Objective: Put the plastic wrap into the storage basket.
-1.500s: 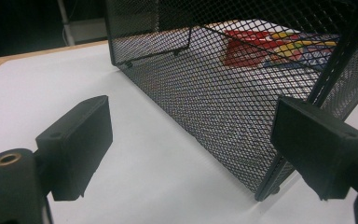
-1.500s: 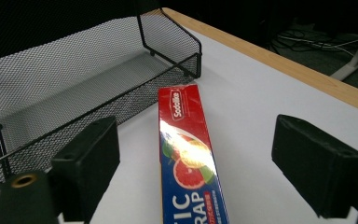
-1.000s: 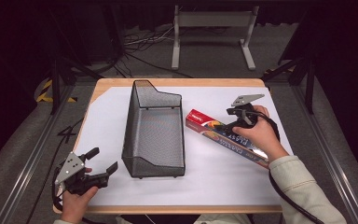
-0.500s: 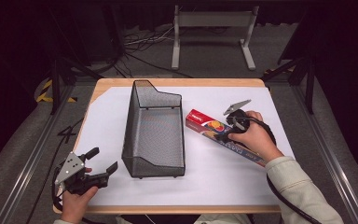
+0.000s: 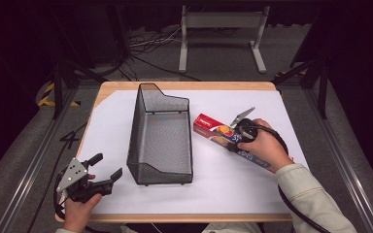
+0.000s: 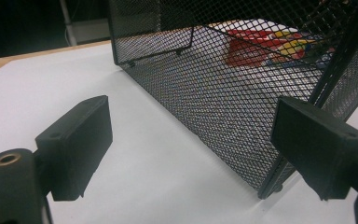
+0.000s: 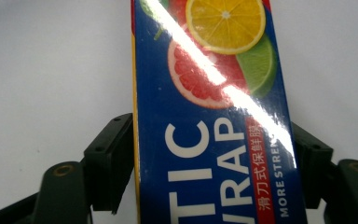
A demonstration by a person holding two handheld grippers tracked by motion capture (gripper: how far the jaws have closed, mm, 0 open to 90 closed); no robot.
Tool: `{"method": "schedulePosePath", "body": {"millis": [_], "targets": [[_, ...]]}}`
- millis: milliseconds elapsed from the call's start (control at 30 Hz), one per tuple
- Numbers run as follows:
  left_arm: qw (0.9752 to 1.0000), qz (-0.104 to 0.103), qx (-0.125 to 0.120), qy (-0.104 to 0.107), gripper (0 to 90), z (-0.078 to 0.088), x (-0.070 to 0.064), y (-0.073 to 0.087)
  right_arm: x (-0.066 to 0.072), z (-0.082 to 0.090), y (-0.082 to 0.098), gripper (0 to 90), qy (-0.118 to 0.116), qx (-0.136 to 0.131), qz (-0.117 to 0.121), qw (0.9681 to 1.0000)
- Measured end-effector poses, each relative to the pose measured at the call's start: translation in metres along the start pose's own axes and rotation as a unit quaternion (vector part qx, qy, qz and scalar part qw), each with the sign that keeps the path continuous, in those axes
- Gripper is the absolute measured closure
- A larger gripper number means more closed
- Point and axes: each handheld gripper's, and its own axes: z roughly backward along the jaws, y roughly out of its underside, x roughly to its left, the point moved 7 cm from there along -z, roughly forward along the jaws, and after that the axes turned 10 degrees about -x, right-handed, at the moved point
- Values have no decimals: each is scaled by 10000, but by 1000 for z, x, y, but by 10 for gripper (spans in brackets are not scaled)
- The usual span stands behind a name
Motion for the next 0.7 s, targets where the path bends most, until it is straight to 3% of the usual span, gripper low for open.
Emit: {"method": "schedulePosePath", "body": {"millis": [167,533,700], "targets": [[10000,-11,-3,5,134,-1,-1,0,-1,0,3,355,51,142,269,9995],[10000,9,-1,-7,134,0,0,0,0,2,2,400,24,117,310,9994],[10000,15,-15,-5,134,0,0,0,-1,9,-1,403,34,3,185,9998]]}}
